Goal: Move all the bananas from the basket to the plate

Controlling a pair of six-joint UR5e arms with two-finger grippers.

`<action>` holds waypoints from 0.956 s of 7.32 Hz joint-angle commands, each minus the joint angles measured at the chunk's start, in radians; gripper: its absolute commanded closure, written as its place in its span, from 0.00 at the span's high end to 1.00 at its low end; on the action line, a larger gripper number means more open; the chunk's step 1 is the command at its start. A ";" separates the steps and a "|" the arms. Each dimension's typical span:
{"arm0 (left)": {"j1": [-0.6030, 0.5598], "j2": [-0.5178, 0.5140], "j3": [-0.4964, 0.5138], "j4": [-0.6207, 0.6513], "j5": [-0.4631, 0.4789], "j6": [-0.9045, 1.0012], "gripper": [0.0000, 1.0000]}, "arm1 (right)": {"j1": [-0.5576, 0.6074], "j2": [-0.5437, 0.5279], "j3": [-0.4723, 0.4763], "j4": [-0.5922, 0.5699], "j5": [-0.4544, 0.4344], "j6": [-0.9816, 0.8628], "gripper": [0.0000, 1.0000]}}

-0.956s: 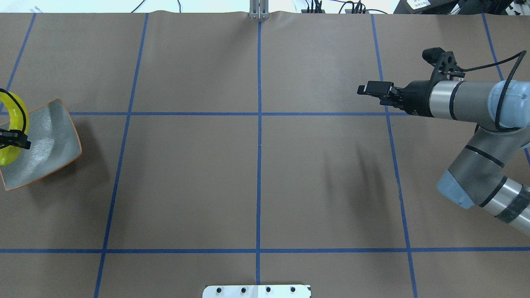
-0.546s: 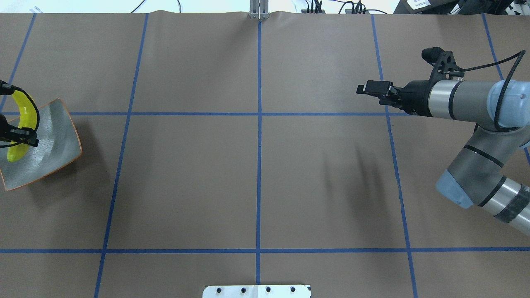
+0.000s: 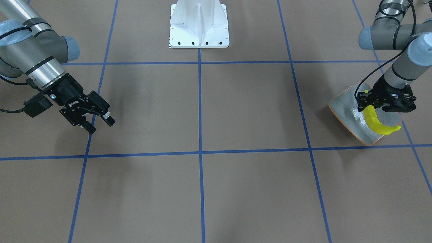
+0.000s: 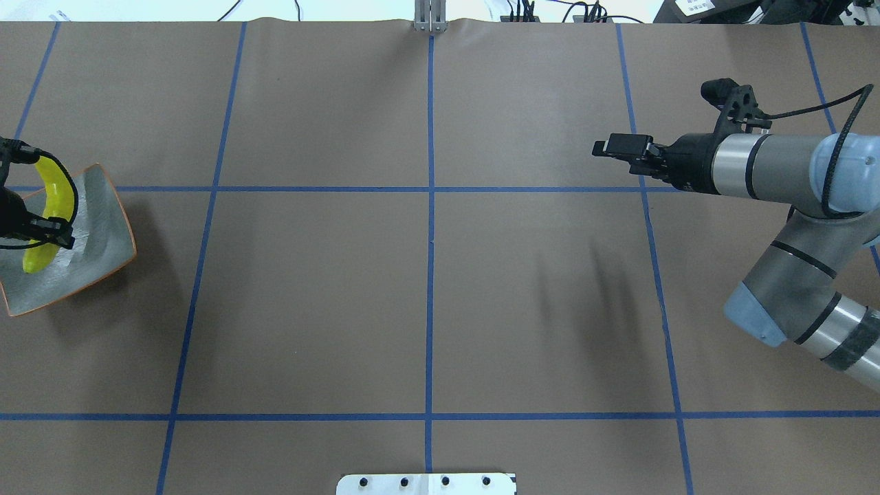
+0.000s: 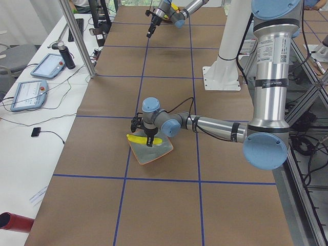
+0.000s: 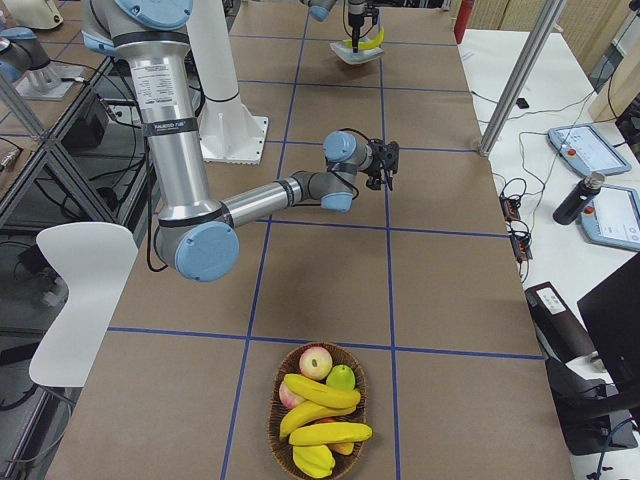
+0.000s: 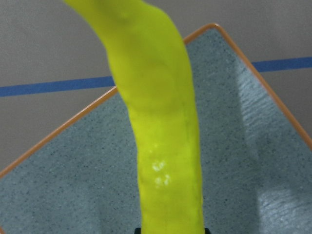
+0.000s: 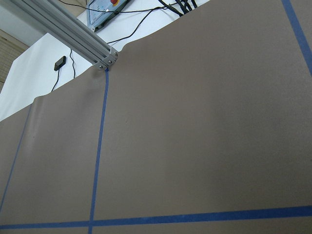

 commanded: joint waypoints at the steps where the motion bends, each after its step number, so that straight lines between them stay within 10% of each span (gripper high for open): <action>1: 0.014 -0.001 0.012 -0.006 0.004 0.006 0.49 | 0.000 -0.001 0.002 0.000 0.001 0.004 1.00; 5: 0.008 0.000 -0.060 -0.002 -0.008 0.006 0.64 | 0.023 -0.039 0.043 -0.003 0.023 0.002 1.00; 7: -0.007 0.009 -0.188 0.003 -0.028 0.005 0.67 | 0.197 -0.112 0.026 -0.015 0.198 -0.127 1.00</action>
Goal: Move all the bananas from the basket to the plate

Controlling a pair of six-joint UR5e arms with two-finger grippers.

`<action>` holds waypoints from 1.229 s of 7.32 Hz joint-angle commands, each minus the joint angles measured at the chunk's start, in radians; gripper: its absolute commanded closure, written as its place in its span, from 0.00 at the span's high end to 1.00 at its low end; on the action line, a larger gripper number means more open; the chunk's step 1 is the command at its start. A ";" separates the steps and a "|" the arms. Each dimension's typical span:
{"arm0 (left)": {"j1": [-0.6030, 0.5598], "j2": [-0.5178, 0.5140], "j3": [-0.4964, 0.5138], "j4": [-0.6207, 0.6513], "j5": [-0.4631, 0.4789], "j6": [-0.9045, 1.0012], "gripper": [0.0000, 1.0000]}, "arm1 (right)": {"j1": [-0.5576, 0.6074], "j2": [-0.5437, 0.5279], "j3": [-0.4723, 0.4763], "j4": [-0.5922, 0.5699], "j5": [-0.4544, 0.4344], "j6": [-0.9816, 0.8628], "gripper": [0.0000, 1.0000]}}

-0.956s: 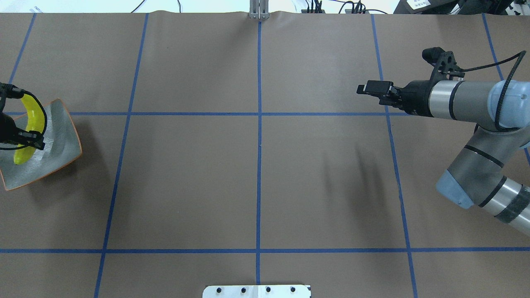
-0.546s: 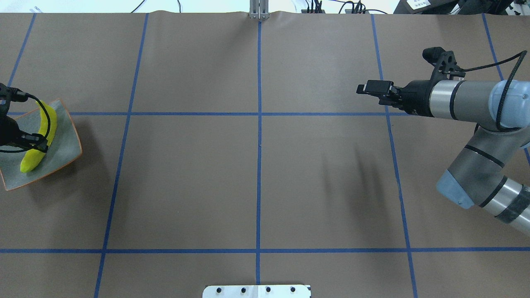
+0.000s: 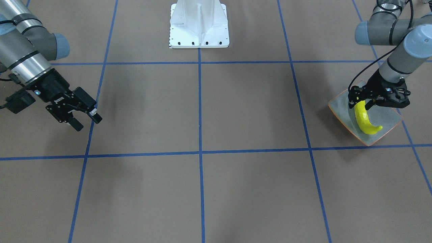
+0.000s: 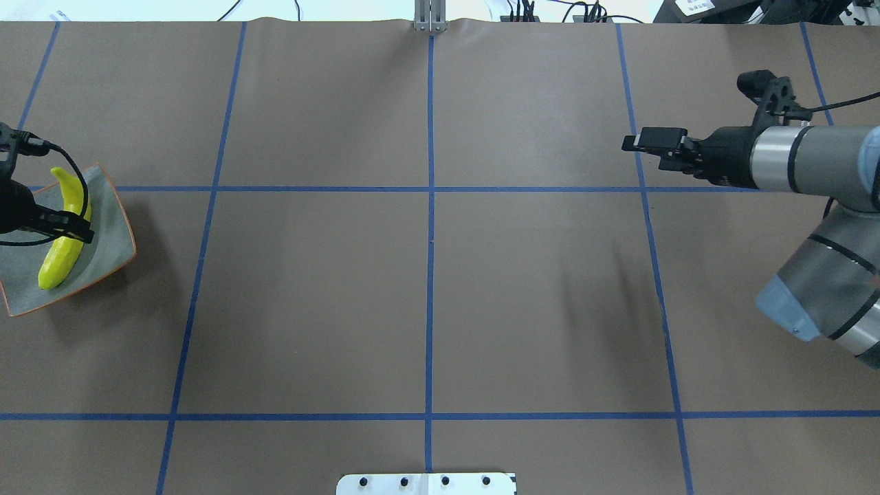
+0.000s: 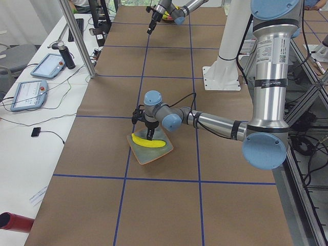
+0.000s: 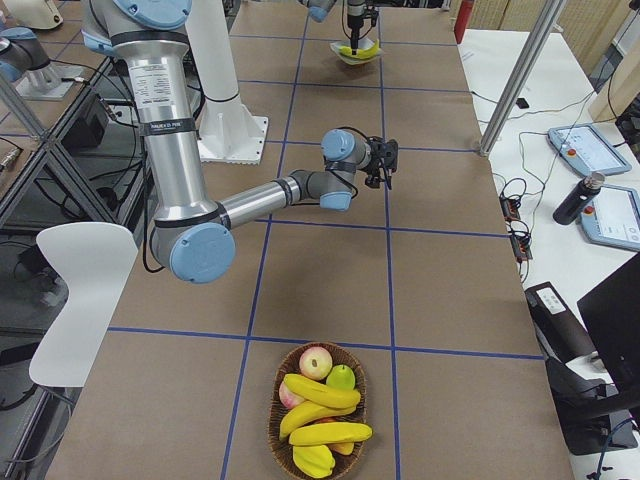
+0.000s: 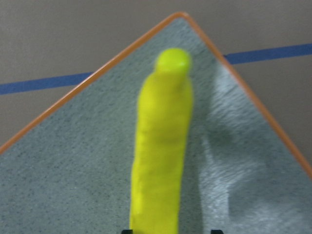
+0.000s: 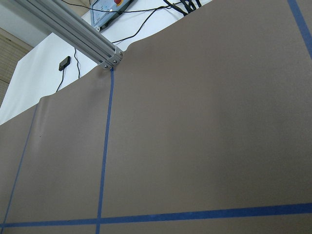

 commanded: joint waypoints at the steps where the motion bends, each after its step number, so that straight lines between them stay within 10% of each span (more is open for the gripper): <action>1: -0.014 -0.005 -0.076 0.002 -0.013 -0.002 0.67 | 0.180 -0.073 -0.026 -0.054 0.166 -0.192 1.00; 4: -0.015 -0.097 -0.077 0.090 -0.013 -0.017 0.70 | 0.452 -0.186 -0.152 -0.125 0.358 -0.479 0.99; 9: -0.014 -0.145 -0.073 0.162 -0.014 -0.020 0.74 | 0.672 -0.355 -0.183 -0.513 0.358 -1.115 0.98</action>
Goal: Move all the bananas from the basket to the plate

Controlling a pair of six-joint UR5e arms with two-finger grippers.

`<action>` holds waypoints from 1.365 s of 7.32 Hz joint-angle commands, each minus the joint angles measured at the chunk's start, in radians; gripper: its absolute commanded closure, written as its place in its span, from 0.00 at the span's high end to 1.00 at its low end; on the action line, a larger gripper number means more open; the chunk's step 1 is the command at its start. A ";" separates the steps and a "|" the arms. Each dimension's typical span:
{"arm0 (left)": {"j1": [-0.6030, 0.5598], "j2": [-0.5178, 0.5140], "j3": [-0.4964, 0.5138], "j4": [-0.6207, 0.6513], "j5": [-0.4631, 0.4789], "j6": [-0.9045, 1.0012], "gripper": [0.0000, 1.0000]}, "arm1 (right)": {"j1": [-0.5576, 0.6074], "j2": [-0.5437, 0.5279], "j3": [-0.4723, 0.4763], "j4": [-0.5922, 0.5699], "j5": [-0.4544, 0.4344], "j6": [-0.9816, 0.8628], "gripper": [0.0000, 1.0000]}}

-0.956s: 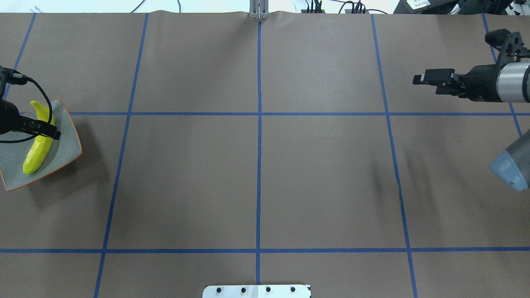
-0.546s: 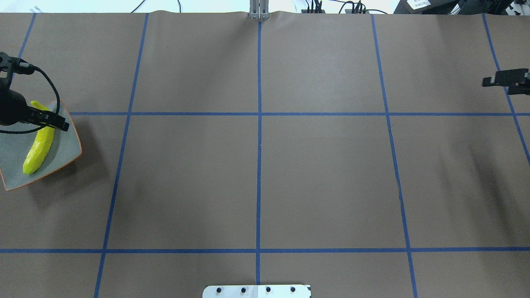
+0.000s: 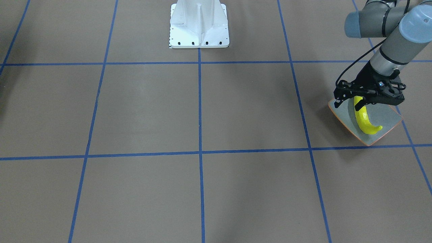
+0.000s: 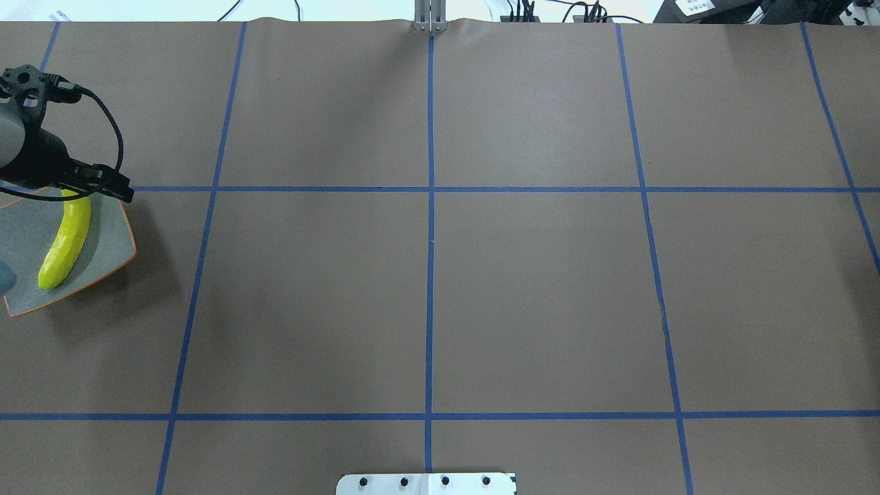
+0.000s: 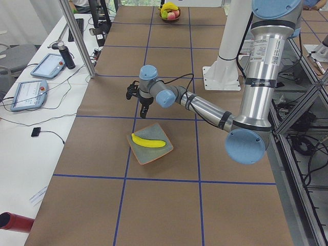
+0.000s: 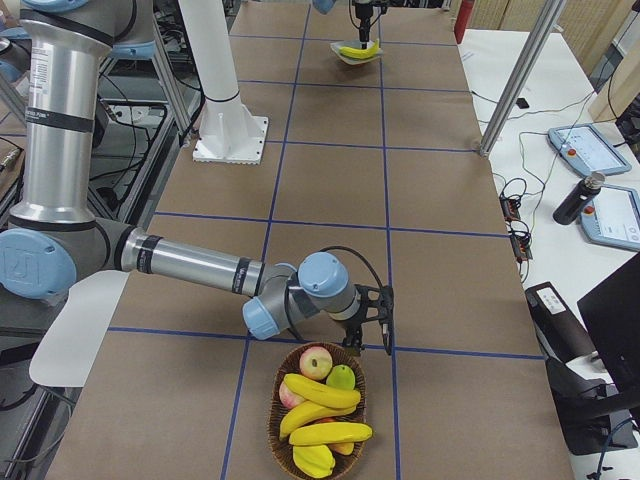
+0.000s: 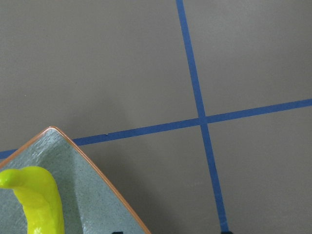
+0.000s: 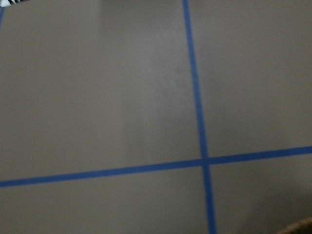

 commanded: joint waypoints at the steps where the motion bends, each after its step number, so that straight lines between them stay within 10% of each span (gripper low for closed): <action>1: 0.001 -0.002 0.001 0.001 -0.001 -0.018 0.76 | 0.051 -0.053 -0.002 -0.087 -0.017 -0.101 0.98; 8: -0.001 0.005 -0.004 -0.006 -0.001 -0.029 0.77 | 0.042 -0.056 -0.077 -0.100 -0.071 -0.086 0.94; 10: -0.001 0.010 -0.004 -0.009 -0.001 -0.020 0.77 | 0.040 -0.054 -0.077 -0.101 -0.071 -0.085 0.80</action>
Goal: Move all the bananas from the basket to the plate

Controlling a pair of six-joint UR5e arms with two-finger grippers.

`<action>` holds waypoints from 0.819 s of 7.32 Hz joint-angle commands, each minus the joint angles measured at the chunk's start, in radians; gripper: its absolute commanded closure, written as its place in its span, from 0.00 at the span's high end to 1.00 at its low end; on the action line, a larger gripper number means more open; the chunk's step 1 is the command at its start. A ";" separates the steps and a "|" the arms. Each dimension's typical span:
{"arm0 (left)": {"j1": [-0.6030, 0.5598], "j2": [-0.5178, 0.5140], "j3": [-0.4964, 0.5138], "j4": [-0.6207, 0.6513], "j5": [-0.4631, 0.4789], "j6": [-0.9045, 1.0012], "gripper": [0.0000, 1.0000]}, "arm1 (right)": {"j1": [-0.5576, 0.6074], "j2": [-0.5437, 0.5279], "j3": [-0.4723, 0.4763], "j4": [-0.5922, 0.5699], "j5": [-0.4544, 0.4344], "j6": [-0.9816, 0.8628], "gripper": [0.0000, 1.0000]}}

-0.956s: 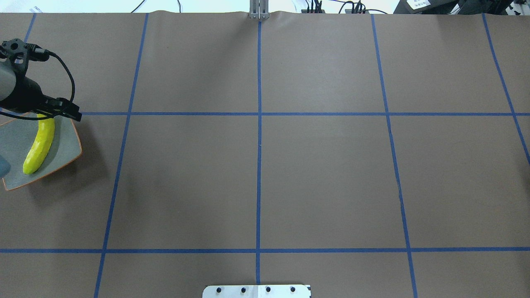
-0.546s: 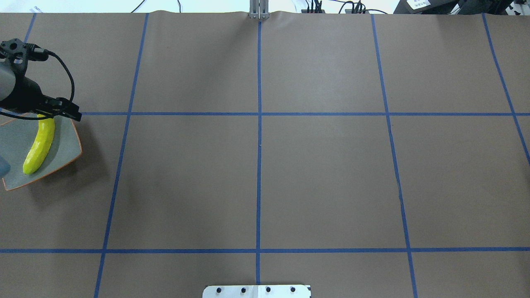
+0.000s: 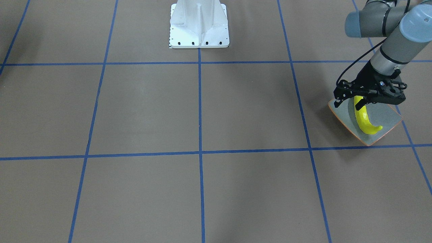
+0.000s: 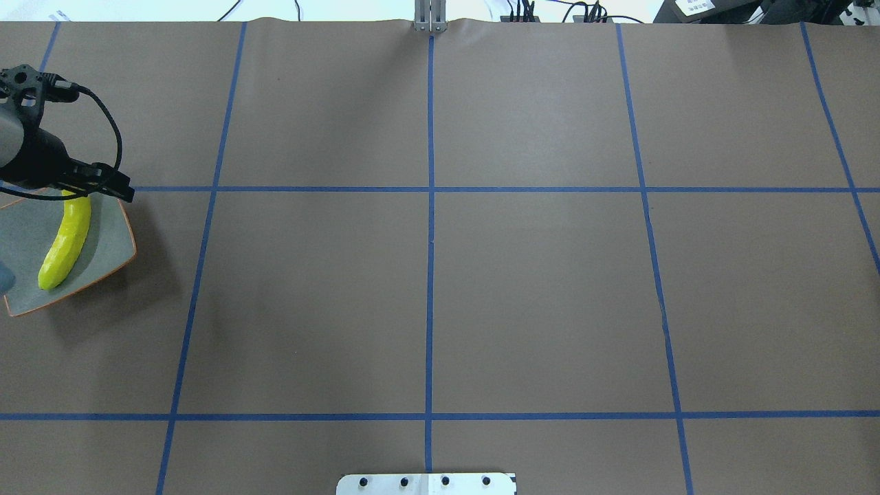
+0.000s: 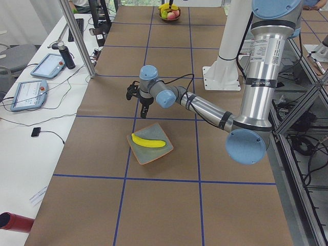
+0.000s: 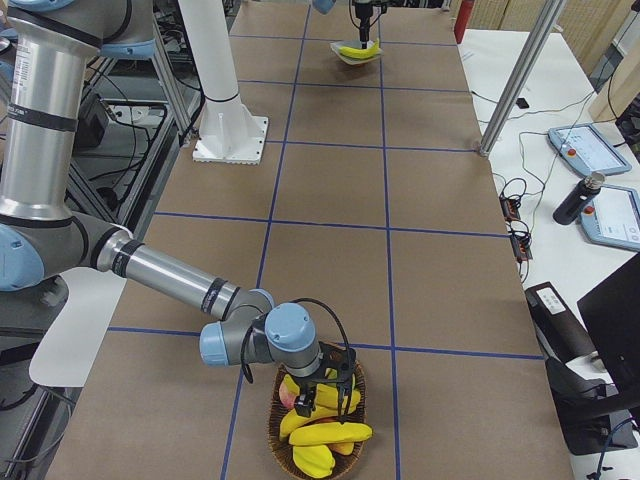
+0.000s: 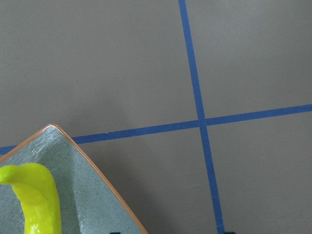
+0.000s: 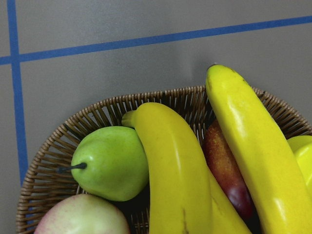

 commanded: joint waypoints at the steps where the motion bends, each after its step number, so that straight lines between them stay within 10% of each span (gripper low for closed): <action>1: 0.000 0.002 0.000 -0.001 0.000 0.004 0.77 | 0.000 0.001 -0.007 0.000 0.003 0.001 0.70; 4: 0.000 0.002 -0.005 -0.001 0.000 0.004 0.77 | 0.000 0.001 -0.012 0.001 0.040 0.001 0.66; 6: 0.000 0.005 -0.008 -0.001 0.000 0.004 0.77 | 0.000 0.012 -0.010 0.001 0.048 -0.001 0.00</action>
